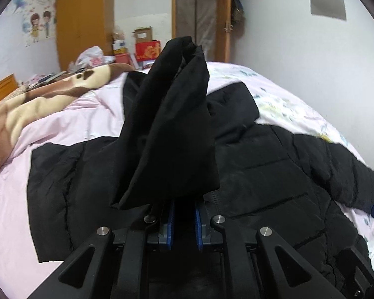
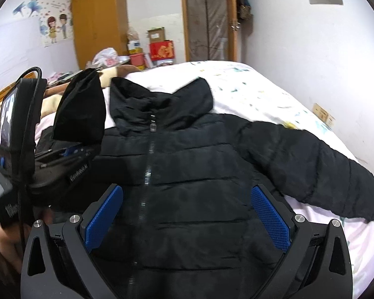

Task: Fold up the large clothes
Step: 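Lift the sleeve with the left tool and fold it across the jacket body, then release the sleeve from the left tool while the right tool grasps the other sleeve, then fold the held sleeve with the right tool across the jacket body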

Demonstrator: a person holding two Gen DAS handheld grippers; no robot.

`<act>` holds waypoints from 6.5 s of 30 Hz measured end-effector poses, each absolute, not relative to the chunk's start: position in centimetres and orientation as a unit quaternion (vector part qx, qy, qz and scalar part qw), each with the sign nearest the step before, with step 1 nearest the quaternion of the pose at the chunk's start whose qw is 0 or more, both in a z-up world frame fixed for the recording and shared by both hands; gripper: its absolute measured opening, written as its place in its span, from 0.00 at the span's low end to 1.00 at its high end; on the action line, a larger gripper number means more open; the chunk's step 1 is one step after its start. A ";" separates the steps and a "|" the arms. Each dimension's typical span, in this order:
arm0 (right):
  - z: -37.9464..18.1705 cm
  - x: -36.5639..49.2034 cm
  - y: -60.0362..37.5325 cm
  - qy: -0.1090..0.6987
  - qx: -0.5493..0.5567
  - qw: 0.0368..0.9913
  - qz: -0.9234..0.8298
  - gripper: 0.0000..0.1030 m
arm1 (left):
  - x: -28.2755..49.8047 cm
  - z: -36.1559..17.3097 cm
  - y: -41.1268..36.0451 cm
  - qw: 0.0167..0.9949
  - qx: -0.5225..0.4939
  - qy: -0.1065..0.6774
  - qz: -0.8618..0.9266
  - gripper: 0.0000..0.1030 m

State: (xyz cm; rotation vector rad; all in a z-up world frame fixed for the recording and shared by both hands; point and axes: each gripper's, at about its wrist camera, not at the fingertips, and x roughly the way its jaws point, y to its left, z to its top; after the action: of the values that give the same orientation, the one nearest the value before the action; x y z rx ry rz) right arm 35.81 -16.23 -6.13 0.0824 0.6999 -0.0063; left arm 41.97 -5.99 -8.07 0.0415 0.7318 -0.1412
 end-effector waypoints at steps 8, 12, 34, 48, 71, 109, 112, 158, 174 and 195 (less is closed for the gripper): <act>-7.4 36.2 -19.1 0.354 0.049 0.933 -0.035 0.99 | 44.0 -11.8 -8.4 0.906 -0.001 0.407 -0.116 0.13; -7.7 36.6 -20.0 0.358 0.048 0.931 -0.046 0.99 | 44.3 -12.7 -8.9 0.899 -0.010 0.418 -0.132 0.14; -12.3 46.8 -15.5 0.422 -0.028 0.906 0.011 0.99 | 45.1 -7.5 5.9 0.920 -0.015 0.392 0.017 0.72; -14.2 49.5 -15.6 0.445 0.021 0.894 0.034 0.05 | 48.0 -11.7 7.2 0.897 0.008 0.441 0.031 0.72; -14.8 47.7 -20.2 0.456 0.021 0.889 -0.039 0.10 | 50.9 -14.5 5.4 0.877 0.001 0.478 0.049 0.73; -11.9 25.7 -56.5 0.409 0.249 0.816 -0.322 0.74 | 36.9 -8.3 -12.3 0.868 0.007 0.480 -0.129 0.82; -12.7 26.3 -57.1 0.411 0.266 0.814 -0.314 0.74 | 36.9 -9.1 -12.4 0.863 0.007 0.488 -0.130 0.82; -1.8 42.4 -22.6 0.374 0.080 0.923 0.035 0.17 | 36.9 -7.1 3.4 0.878 -0.075 0.469 -0.054 0.82; -8.5 45.3 -14.0 0.442 0.098 0.884 0.115 0.17 | 37.6 -9.5 5.9 0.867 -0.105 0.484 -0.057 0.82; -5.2 41.1 -19.5 0.384 0.173 0.897 0.133 0.70 | 40.9 -10.0 2.3 0.849 -0.155 0.494 -0.104 0.84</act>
State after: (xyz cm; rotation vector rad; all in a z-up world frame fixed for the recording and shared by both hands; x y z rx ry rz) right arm 41.06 -19.53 -5.16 0.3582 0.7956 0.2759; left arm 40.89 2.28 -10.02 -0.3264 1.0417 -0.2187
